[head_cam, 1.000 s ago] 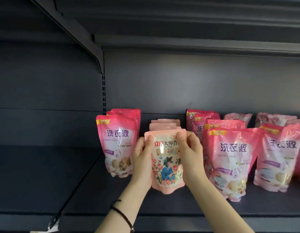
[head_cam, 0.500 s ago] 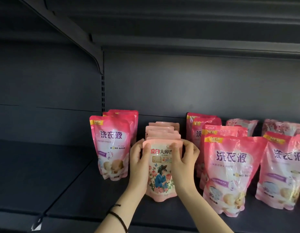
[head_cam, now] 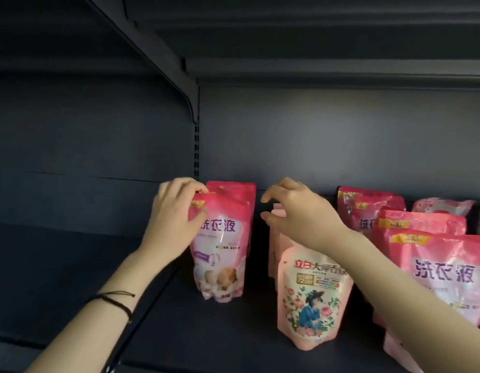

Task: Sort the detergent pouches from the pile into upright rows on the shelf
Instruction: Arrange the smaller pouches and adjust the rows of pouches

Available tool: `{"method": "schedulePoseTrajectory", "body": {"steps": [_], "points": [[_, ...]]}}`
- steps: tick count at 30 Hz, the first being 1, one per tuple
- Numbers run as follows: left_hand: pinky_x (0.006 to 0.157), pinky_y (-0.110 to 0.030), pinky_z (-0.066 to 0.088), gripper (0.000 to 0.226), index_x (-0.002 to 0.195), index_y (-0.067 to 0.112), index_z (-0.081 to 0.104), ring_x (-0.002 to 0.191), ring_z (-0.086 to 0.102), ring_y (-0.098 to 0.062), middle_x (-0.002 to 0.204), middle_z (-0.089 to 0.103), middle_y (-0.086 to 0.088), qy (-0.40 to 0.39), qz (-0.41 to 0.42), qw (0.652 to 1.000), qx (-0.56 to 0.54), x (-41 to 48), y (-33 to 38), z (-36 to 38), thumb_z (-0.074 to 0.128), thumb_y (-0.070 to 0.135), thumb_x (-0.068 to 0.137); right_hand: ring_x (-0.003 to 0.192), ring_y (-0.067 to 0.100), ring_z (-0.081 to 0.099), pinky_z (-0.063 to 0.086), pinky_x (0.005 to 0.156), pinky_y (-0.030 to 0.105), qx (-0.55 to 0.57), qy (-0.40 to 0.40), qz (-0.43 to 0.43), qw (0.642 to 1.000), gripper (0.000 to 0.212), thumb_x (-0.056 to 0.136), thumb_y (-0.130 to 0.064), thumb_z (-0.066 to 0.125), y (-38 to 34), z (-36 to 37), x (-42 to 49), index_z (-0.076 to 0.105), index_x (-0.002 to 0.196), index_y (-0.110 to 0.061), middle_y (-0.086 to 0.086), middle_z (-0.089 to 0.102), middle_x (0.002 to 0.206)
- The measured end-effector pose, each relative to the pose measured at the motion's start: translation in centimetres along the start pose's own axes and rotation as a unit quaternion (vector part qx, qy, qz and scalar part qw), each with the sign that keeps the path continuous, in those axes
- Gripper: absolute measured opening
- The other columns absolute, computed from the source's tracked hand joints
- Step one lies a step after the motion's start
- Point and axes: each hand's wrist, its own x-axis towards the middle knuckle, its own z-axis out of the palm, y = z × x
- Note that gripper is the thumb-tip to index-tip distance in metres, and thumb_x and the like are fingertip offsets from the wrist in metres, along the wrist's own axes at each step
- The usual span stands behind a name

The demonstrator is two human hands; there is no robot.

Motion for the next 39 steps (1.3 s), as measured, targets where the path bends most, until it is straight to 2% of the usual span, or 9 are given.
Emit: {"method": "schedulePoseTrajectory", "body": {"steps": [4, 7, 10, 16, 21, 25, 30, 33, 39], "points": [[0.1, -0.041, 0.033, 0.042, 0.13, 0.023, 0.051, 0.125, 0.041, -0.017, 0.129, 0.055, 0.005, -0.102, 0.001, 0.987, 0.122, 1.2, -4.4, 0.4, 0.054, 0.039, 0.092, 0.108, 0.024, 0.056, 0.036, 0.073, 0.03, -0.072, -0.049, 0.038, 0.995, 0.034, 0.086, -0.044, 0.058, -2.8, 1.8, 2.9, 0.062, 0.113, -0.022, 0.0, 0.058, 0.113], [0.091, -0.033, 0.045, 0.027, 0.12, 0.028, 0.053, 0.108, 0.059, -0.01, 0.109, 0.066, 0.013, -0.135, -0.063, 0.987, -0.066, 0.9, -5.7, 1.4, 0.057, 0.032, 0.093, 0.102, 0.029, 0.061, 0.037, 0.072, 0.03, -0.118, -0.084, 0.09, 0.985, 0.027, 0.087, -0.035, 0.056, -4.1, 2.9, 4.5, 0.063, 0.105, -0.017, 0.005, 0.064, 0.108], [0.075, -0.022, 0.051, 0.013, 0.103, 0.023, 0.062, 0.086, 0.068, -0.001, 0.088, 0.074, 0.009, -0.135, -0.163, 0.942, -0.261, 0.8, -6.2, 2.0, 0.063, 0.019, 0.091, 0.089, 0.031, 0.063, 0.036, 0.068, 0.03, -0.083, -0.09, 0.13, 0.984, 0.012, 0.084, -0.026, 0.057, -4.7, 3.4, 5.1, 0.058, 0.08, -0.016, 0.005, 0.057, 0.083], [0.069, -0.011, 0.048, 0.004, 0.089, 0.017, 0.071, 0.08, 0.069, -0.002, 0.083, 0.075, 0.008, -0.037, -0.223, 0.883, -0.411, 1.8, -6.3, 0.8, 0.067, 0.015, 0.087, 0.062, 0.024, 0.044, 0.037, 0.061, 0.031, 0.103, -0.032, 0.164, 0.981, 0.042, 0.082, -0.022, 0.067, -4.7, 2.1, 5.4, 0.039, 0.052, -0.012, 0.001, 0.044, 0.058], [0.079, -0.035, 0.053, 0.009, 0.086, 0.024, 0.064, 0.077, 0.064, -0.009, 0.082, 0.068, 0.008, 0.031, -0.245, 0.786, -0.566, 3.9, -3.2, -1.7, 0.06, 0.026, 0.093, 0.066, 0.021, 0.04, 0.034, 0.064, 0.03, 0.452, 0.076, 0.137, 0.878, 0.035, 0.091, -0.012, 0.064, -6.2, 1.3, 4.7, 0.051, 0.075, 0.016, 0.012, 0.048, 0.07], [0.067, -0.027, 0.058, 0.008, 0.091, 0.022, 0.062, 0.075, 0.067, -0.009, 0.082, 0.069, 0.006, 0.031, -0.248, 0.745, -0.619, 4.2, -0.2, -3.8, 0.059, 0.029, 0.092, 0.051, 0.013, 0.049, 0.042, 0.051, 0.019, 0.592, 0.124, 0.125, 0.786, 0.031, 0.095, -0.016, 0.058, -7.4, 0.7, 3.2, 0.053, 0.066, -0.005, 0.005, 0.053, 0.061], [0.068, -0.03, 0.06, 0.02, 0.105, 0.016, 0.063, 0.078, 0.07, -0.011, 0.088, 0.071, 0.002, 0.018, -0.271, 0.729, -0.628, 2.9, 4.8, -5.6, 0.06, 0.031, 0.091, 0.059, 0.018, 0.045, 0.04, 0.056, 0.026, 0.658, 0.175, 0.139, 0.719, 0.025, 0.095, -0.024, 0.059, -7.3, -1.2, -0.3, 0.059, 0.08, -0.003, 0.01, 0.05, 0.067], [0.064, -0.031, 0.06, 0.019, 0.099, 0.017, 0.065, 0.073, 0.07, -0.011, 0.084, 0.072, 0.002, 0.023, -0.295, 0.724, -0.623, 1.9, 8.9, -5.7, 0.063, 0.033, 0.09, 0.057, 0.016, 0.044, 0.04, 0.055, 0.026, 0.651, 0.206, 0.146, 0.716, 0.031, 0.095, -0.027, 0.058, -6.1, -2.7, -3.3, 0.056, 0.073, -0.006, 0.004, 0.049, 0.062], [0.053, -0.029, 0.057, 0.022, 0.092, 0.018, 0.065, 0.06, 0.067, -0.01, 0.072, 0.069, 0.002, 0.052, -0.307, 0.733, -0.605, -1.1, 17.7, -4.2, 0.064, 0.04, 0.088, 0.07, 0.024, 0.048, 0.047, 0.063, 0.043, 0.626, 0.178, 0.163, 0.742, 0.041, 0.095, -0.041, 0.054, -2.5, -4.8, -11.7, 0.058, 0.085, -0.002, 0.022, 0.057, 0.078]]}}
